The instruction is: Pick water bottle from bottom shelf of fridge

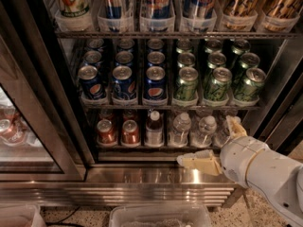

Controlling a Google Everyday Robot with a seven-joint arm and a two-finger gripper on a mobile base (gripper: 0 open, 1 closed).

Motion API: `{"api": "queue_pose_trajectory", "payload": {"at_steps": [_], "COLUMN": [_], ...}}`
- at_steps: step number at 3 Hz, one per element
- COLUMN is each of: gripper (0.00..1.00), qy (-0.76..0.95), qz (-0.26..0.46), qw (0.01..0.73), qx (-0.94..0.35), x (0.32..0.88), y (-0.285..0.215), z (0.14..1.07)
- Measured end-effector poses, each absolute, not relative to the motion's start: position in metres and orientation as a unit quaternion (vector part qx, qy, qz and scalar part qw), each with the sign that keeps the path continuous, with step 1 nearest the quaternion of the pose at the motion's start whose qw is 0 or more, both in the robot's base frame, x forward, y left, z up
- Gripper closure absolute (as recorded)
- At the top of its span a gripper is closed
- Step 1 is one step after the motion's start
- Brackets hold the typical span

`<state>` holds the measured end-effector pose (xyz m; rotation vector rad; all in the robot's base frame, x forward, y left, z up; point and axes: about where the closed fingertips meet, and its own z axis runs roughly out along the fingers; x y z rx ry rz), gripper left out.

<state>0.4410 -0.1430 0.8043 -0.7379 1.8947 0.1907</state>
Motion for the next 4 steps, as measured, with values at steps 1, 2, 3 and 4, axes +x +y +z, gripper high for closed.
{"api": "queue_pose_trajectory", "payload": {"at_steps": [1, 2, 3, 4], "gripper": [0.0, 0.0, 0.0, 0.0], "qy": [0.775, 0.767, 0.759, 0.759], "qz": [0.042, 0.036, 0.073, 0.073], "qw": [0.551, 0.564, 0.587, 0.587], "qx": [-0.306, -0.303, -0.272, -0.272], "x": [0.443, 0.444, 0.449, 0.449], "y": [-0.158, -0.162, -0.166, -0.166], "z": [0.799, 0.783, 0.764, 0.764]}}
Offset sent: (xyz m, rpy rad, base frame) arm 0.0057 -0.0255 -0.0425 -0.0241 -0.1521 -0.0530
